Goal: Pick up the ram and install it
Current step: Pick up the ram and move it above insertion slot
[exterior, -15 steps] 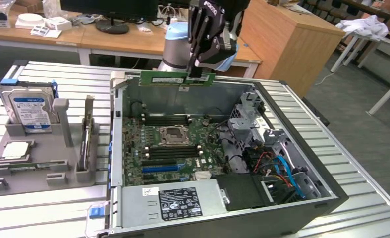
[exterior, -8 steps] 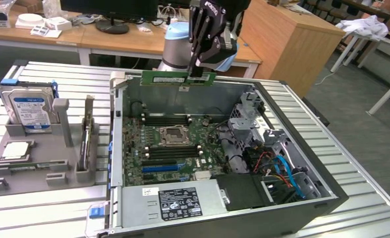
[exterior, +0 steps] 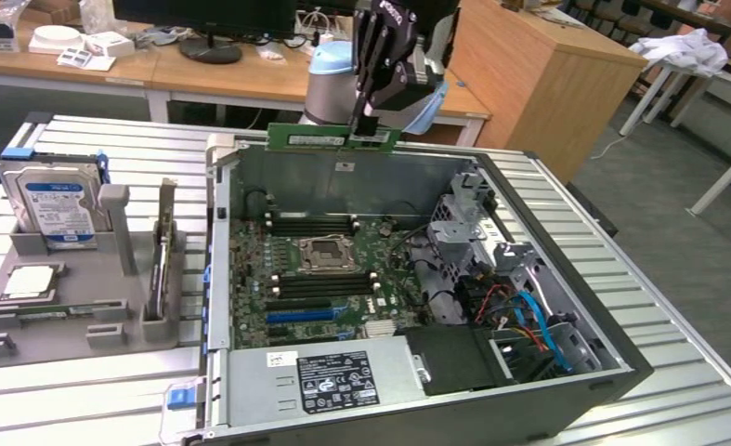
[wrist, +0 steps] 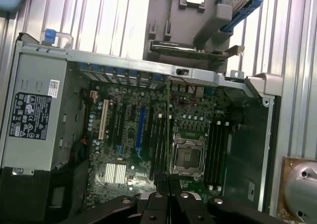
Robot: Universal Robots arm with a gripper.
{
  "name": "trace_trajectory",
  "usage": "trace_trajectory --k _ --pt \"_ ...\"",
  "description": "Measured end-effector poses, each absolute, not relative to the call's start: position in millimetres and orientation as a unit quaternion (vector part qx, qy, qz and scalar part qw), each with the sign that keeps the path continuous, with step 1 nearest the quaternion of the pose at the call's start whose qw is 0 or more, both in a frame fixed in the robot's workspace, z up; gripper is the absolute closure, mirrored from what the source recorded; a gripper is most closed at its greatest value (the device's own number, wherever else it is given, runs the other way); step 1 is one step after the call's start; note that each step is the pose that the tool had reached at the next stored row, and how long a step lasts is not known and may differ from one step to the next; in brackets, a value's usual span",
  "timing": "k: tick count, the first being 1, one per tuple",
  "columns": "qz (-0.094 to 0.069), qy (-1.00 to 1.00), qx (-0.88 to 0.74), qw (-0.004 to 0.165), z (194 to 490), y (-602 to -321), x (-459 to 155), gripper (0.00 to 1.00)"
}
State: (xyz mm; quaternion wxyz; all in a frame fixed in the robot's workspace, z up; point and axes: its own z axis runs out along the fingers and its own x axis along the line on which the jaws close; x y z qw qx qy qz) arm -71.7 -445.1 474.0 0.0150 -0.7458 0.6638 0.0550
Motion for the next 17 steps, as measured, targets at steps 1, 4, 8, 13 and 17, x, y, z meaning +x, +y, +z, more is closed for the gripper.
trace_trajectory --k 1,4,8,13,17 --pt "0.055 0.664 -0.746 0.015 473 -442 -71 0.88" --pt "0.055 0.664 -0.746 0.015 472 -434 -71 0.88" --pt "0.055 0.664 -0.746 0.015 471 -427 -71 0.88" --pt "0.055 0.664 -0.746 0.015 469 -426 -70 0.88" --pt "0.054 0.664 -0.746 0.016 463 -426 -70 0.88"
